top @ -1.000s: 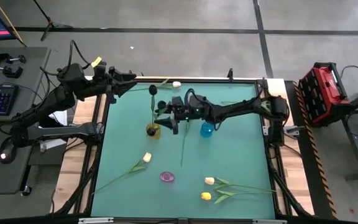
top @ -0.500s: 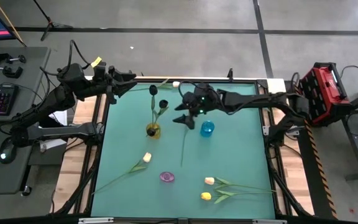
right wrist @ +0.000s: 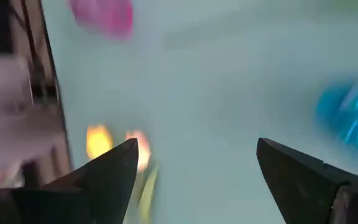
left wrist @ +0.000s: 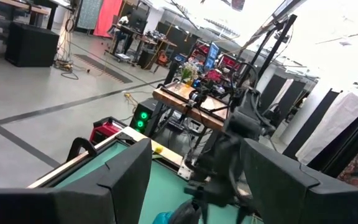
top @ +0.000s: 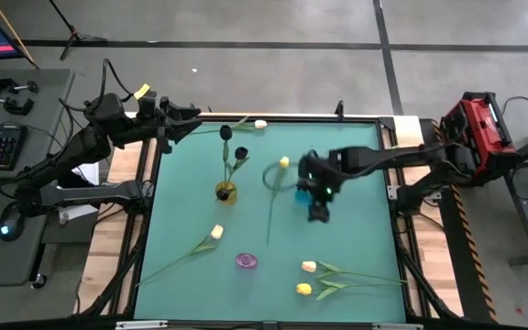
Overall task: Sort flowers into vase by color
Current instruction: Put the bottom right white tulip flower into the blue vase
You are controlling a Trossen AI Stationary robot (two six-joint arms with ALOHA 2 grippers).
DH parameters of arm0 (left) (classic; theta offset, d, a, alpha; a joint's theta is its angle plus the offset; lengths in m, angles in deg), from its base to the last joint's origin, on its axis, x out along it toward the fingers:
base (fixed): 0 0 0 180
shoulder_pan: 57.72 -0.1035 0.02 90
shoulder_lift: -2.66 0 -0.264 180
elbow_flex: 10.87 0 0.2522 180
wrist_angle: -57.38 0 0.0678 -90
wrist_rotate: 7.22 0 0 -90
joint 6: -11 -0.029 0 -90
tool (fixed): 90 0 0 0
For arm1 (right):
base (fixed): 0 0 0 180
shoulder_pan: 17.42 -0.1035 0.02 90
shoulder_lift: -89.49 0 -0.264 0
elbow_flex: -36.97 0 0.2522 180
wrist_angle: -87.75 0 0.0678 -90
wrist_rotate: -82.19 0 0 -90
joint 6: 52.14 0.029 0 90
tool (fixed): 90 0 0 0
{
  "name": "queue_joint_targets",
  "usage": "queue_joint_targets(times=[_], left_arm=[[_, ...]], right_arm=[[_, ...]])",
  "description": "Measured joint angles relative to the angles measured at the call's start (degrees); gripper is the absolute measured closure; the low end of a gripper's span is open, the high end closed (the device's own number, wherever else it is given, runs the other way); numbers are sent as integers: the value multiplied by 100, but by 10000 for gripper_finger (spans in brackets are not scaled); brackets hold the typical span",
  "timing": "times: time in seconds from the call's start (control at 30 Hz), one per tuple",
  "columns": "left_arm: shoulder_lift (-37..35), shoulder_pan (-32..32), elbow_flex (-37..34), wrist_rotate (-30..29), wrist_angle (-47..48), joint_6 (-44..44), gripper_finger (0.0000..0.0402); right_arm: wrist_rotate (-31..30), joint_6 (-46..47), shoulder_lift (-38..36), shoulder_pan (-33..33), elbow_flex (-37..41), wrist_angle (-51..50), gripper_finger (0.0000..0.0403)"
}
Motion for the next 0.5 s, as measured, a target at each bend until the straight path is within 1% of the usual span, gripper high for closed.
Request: queue_joint_targets(times=[0.07, 0.13, 0.2, 0.3, 0.33, 0.4, 0.5], left_arm=[[0, -1, 0, 0, 0, 0, 167], [0, -1, 0, 0, -1, 2, 167], [0, 2, 0, 0, -2, 2, 167], [0, 2, 0, 0, -2, 2, 167], [0, 2, 0, 0, -2, -5, 167], [0, 2, 0, 0, -2, -28, 167], [0, 2, 0, 0, -2, -32, 167]], right_arm=[[79, 230, 0, -383, 177, -237, 87], [190, 460, 4, -810, 431, -257, 87], [288, 770, 4, -1266, 735, -48, 87], [265, 1399, 11, -1861, 1183, 564, 87], [193, 1623, 11, -2019, 1289, 748, 87], [-150, 2090, 11, -2315, 1430, 1063, 87], [-630, 2497, 11, -2697, 1539, 1355, 87]])
